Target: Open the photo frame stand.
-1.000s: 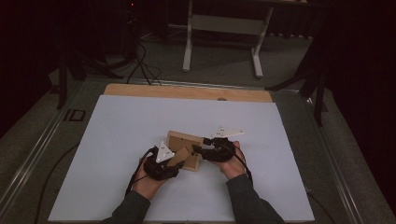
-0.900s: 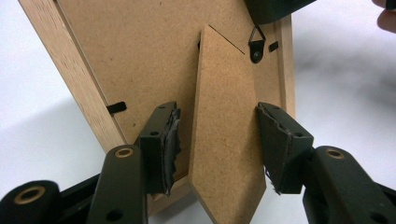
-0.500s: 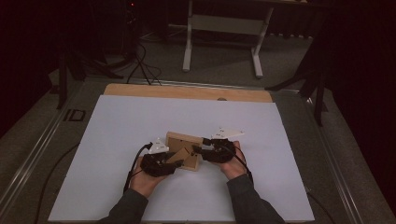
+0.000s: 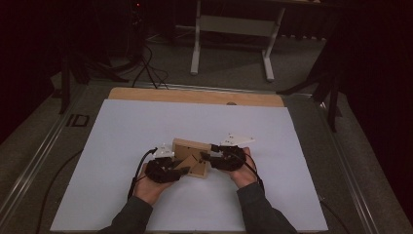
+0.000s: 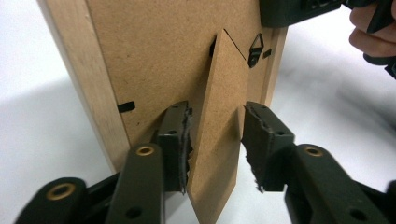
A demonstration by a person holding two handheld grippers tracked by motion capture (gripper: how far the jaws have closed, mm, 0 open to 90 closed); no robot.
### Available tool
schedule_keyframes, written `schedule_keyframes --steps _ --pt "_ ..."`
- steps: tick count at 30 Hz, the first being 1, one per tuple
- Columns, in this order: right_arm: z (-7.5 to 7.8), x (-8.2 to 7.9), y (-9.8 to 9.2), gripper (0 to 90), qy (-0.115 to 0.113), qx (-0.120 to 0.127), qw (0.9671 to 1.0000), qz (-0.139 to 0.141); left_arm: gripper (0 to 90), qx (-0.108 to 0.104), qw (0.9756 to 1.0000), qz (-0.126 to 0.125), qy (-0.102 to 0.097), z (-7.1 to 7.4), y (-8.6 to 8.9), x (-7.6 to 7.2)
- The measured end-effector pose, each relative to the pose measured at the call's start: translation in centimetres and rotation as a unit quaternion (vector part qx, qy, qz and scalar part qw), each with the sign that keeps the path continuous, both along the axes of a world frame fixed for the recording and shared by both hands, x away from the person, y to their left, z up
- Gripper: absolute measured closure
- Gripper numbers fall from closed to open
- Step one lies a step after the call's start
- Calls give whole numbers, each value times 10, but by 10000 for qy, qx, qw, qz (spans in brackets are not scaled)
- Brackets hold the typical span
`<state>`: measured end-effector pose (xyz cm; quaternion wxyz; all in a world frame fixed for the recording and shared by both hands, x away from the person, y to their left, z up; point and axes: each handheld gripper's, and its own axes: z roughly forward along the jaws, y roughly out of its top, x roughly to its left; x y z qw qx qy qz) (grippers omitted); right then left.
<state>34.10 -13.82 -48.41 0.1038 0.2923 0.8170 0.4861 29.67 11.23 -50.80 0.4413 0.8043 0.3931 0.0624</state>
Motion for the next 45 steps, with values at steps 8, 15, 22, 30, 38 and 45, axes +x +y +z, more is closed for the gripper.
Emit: schedule_keyframes --steps 8,15,22,30,38,45 --pt "4 -2 -1 567 -83 15 10000 10 692 62 9999 -68 -147 2 -1 -2" --pt "5 -2 -3 583 -128 33 9999 26 715 159 9995 -99 -242 3 -4 -3" --pt "9 -4 -4 607 -279 -16 9996 80 734 184 9993 -23 -315 4 -4 1" --pt "9 -6 -3 610 -447 -141 9989 22 732 237 9991 36 -360 3 -6 5" --pt "9 -7 -2 610 -584 -242 9980 -52 734 355 9981 101 -489 0 -10 8" --pt "8 -7 0 622 -641 -293 9975 -63 739 471 9970 217 -570 -3 -12 10"
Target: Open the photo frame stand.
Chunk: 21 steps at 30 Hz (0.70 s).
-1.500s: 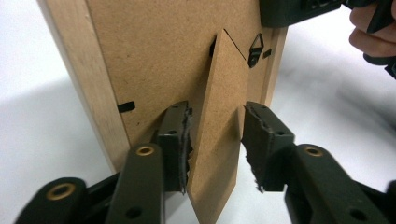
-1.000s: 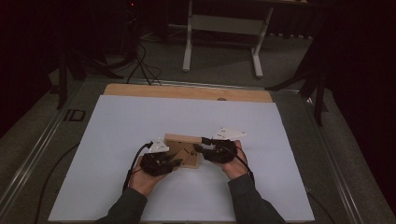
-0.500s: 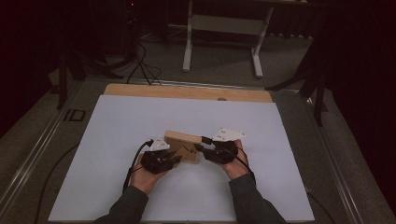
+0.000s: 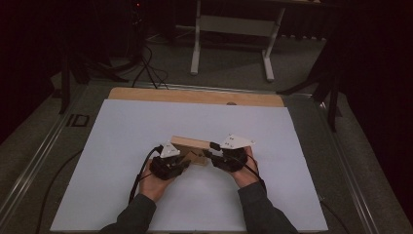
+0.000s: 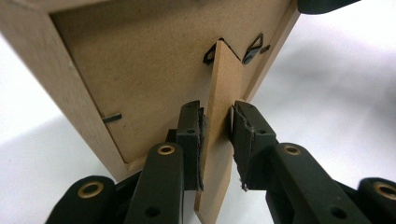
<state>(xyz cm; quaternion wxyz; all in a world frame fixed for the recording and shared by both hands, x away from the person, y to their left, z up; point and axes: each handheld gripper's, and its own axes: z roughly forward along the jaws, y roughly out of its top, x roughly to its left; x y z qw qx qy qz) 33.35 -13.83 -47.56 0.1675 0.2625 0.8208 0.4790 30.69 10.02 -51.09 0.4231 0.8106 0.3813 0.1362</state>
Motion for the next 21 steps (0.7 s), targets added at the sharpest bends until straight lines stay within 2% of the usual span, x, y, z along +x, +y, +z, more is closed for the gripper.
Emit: schedule_keyframes --steps 3,6,10,14,21 --pt "-1 0 0 654 21 14 10000 18 749 56 10000 48 -48 0 0 0" --pt "0 0 0 692 75 130 9999 82 766 32 10000 36 -50 -1 1 1" --pt "-1 0 -1 654 134 159 9997 134 740 27 10000 -5 -63 -2 0 0" --pt "-1 0 -1 615 142 131 9996 191 732 5 10000 -44 6 -3 0 -1" --pt "-2 1 1 509 167 65 9995 256 708 6 9999 -96 55 -5 0 -4"
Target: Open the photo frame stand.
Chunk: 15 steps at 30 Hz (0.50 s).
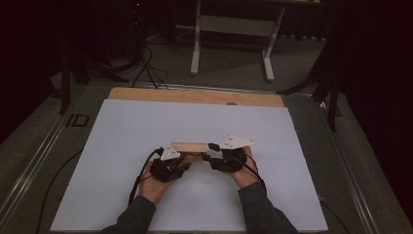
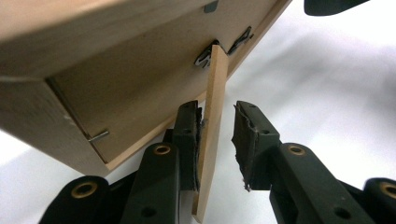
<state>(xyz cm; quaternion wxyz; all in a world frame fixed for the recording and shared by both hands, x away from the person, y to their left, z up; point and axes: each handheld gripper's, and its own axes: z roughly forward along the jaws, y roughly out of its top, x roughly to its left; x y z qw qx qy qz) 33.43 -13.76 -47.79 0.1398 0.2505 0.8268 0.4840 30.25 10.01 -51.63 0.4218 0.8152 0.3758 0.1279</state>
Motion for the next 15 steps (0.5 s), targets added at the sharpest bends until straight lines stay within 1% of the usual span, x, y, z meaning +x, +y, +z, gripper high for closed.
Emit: schedule_keyframes --steps 2,7,10,12,13,15 --pt "0 0 1 497 -20 -19 10000 33 700 -20 10000 0 24 0 0 -1" --pt "-1 -3 4 487 -17 -71 9998 162 690 -158 9998 -27 134 -1 3 -2" --pt "-1 -5 7 473 7 -129 9995 277 681 -182 9997 -67 130 -1 4 -4" --pt "-2 -7 9 461 -18 -192 9993 316 673 -202 9997 -60 134 0 5 -6" --pt "-2 -8 9 458 -56 -220 9993 309 667 -198 9997 -64 138 0 5 -6" --pt "-1 -8 9 456 -48 -216 9993 311 658 -202 9997 -61 136 -1 5 -7"
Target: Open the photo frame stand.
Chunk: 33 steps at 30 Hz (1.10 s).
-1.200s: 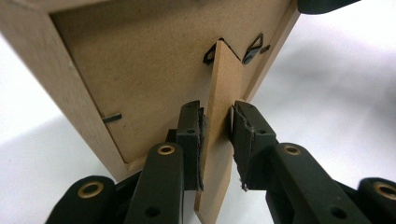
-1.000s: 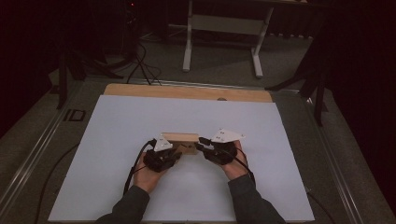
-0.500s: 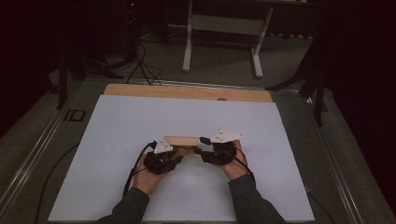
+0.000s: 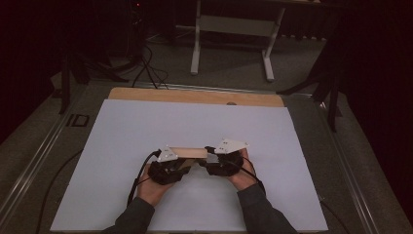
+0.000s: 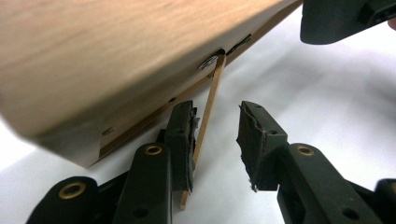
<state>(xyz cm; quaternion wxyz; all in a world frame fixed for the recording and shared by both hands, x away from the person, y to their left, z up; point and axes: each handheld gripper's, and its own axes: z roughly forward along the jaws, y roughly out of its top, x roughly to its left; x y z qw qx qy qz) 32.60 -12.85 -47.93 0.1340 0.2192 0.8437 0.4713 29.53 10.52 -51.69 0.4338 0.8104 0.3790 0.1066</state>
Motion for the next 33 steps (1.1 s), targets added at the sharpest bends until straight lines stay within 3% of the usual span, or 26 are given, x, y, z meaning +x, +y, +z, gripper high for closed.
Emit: schedule_keyframes --steps 33 --pt "9 -3 -7 414 -92 34 9999 -24 601 -67 9998 162 -59 8 15 -8"
